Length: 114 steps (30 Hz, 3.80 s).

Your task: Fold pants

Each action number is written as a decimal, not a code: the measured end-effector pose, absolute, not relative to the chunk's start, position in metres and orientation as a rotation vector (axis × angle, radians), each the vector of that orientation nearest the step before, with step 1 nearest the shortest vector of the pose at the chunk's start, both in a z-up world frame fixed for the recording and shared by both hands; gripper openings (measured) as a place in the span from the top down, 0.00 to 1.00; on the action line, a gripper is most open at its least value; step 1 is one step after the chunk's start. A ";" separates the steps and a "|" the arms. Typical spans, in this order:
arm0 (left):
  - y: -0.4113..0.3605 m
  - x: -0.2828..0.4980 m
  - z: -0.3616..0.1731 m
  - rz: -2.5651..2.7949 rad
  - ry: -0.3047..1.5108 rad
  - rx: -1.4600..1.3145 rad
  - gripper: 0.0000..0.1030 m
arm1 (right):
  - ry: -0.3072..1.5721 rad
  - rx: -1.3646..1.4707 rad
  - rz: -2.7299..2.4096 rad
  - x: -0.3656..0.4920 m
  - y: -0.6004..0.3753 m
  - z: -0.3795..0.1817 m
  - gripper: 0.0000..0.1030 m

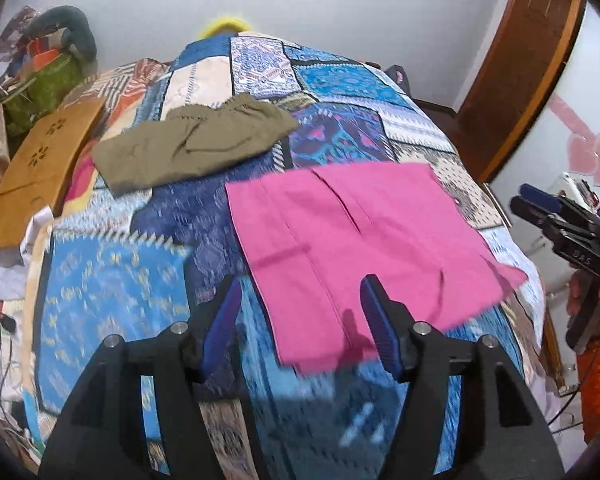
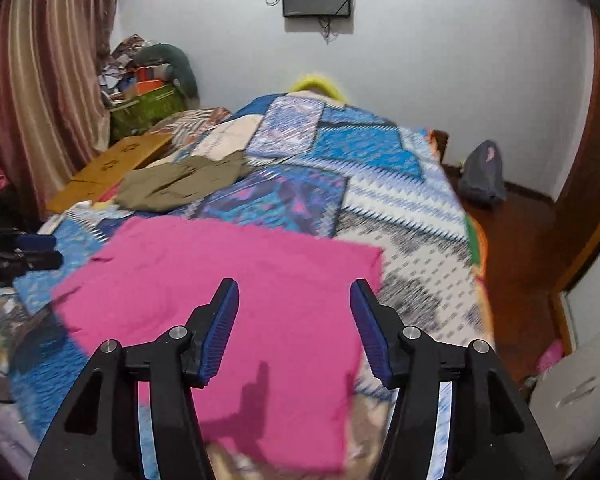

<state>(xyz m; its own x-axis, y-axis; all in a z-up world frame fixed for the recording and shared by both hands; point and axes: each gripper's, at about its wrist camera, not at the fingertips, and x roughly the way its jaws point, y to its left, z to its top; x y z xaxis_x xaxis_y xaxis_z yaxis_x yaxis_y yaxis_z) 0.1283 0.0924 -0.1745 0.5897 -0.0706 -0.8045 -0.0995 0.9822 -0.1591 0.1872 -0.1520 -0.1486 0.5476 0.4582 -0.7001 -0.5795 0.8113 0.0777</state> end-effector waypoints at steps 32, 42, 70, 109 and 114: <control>0.073 0.113 -0.222 -0.119 0.988 -0.550 0.40 | 0.948 -0.074 0.680 0.166 -0.136 -0.207 0.47; 0.091 0.130 -0.226 -0.081 0.939 -0.705 0.40 | 0.949 -0.070 0.688 0.167 -0.135 -0.210 0.46; 0.098 0.162 -0.224 0.032 0.947 -0.645 0.77 | 0.956 -0.084 0.680 0.172 -0.129 -0.206 0.44; 0.027 0.098 -0.119 0.036 0.731 0.069 0.80 | 0.979 -0.060 0.881 0.143 -0.065 -0.189 0.44; 0.012 0.102 -0.116 0.012 0.730 0.121 0.80 | 0.951 -0.049 0.749 0.143 -0.122 -0.186 0.44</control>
<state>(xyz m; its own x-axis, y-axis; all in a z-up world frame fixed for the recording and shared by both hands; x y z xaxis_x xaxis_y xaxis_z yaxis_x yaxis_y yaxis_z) 0.1025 0.0121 -0.1159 0.7457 0.0526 -0.6642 0.0315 0.9930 0.1140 0.1433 -0.1223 -0.1861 0.3528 0.5580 -0.7512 -0.5991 0.7513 0.2768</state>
